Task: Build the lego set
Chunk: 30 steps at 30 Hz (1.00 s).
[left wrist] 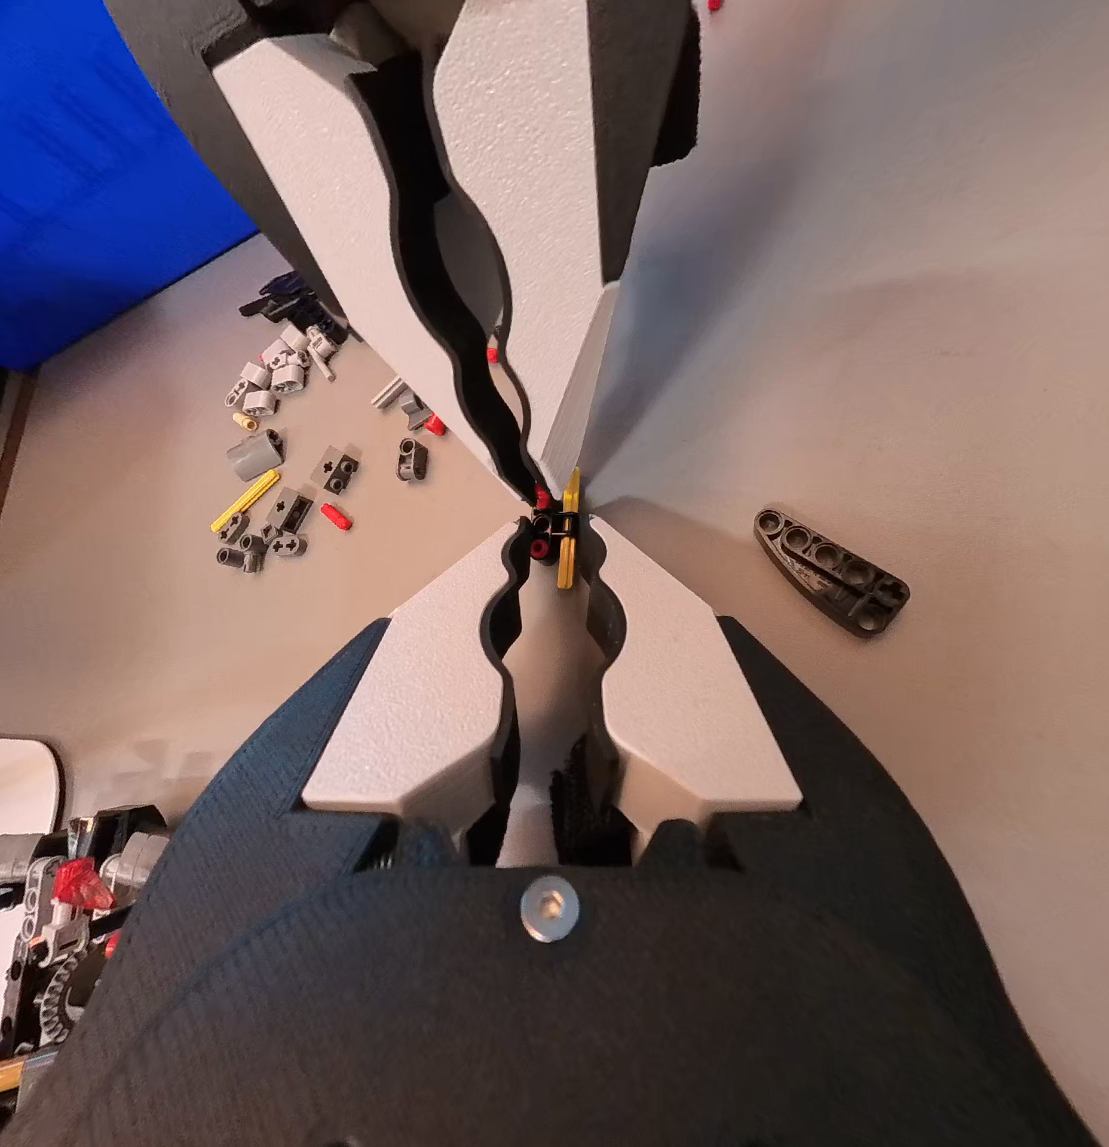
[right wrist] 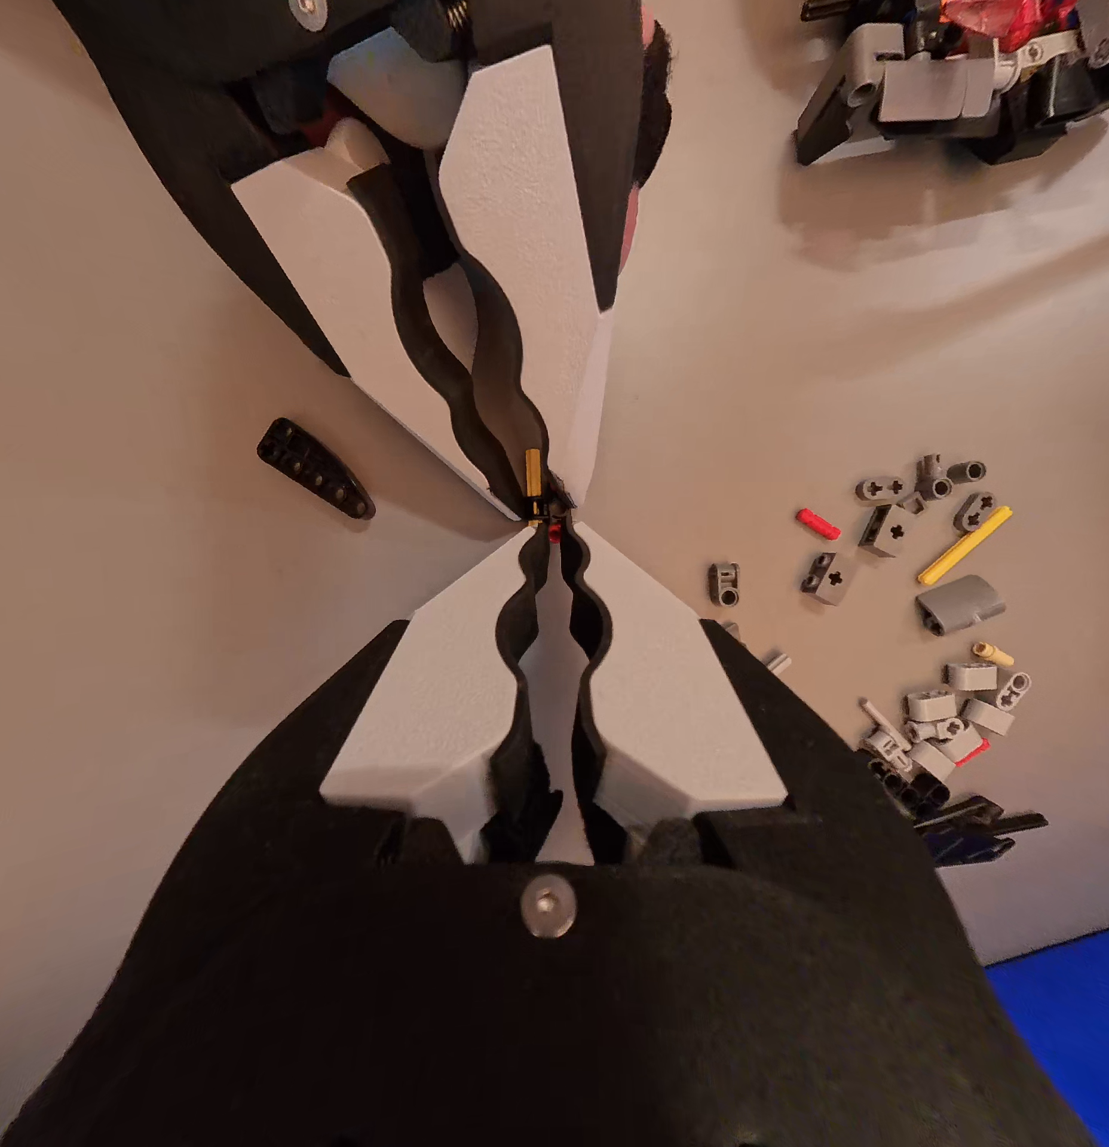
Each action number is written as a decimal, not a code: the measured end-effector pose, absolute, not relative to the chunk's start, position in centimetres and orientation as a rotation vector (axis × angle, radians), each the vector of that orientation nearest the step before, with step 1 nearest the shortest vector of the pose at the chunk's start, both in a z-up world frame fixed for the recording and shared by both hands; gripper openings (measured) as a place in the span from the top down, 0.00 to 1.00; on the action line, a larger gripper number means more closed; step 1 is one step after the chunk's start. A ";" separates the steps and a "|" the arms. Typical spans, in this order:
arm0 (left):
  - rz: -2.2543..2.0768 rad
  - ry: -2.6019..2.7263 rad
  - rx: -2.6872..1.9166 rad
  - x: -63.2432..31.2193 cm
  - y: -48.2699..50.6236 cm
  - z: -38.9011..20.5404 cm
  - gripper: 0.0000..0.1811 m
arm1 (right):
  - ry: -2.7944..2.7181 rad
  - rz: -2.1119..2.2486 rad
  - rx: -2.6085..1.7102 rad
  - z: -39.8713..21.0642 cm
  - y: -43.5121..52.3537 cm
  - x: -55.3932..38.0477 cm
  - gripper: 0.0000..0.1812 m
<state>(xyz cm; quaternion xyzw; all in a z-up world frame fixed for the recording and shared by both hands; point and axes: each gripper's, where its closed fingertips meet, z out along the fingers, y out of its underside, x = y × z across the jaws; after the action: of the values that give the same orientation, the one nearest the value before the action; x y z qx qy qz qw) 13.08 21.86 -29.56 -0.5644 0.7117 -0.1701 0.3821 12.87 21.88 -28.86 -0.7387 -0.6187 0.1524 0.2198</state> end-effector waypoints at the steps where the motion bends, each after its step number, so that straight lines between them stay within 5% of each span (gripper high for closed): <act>1: -0.435 1.816 -1.440 13.1 21.8 -29.6 0.93 | -1.705 0.434 -2.055 -28.9 21.9 12.8 0.99; 28: -0.433 1.814 -1.440 13.1 21.9 -29.6 0.93 | -1.567 0.668 -2.129 -29.1 22.2 12.8 0.99; 30: -0.431 1.820 -1.435 13.0 21.8 -29.6 0.93 | -1.511 0.720 -2.111 -28.6 22.2 12.8 0.92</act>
<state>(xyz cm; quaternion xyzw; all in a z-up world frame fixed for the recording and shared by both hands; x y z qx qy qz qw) 13.05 21.83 -29.58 -0.5625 0.7134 -0.1688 0.3824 12.82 22.21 -28.59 -0.7641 -0.5468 0.2607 0.2217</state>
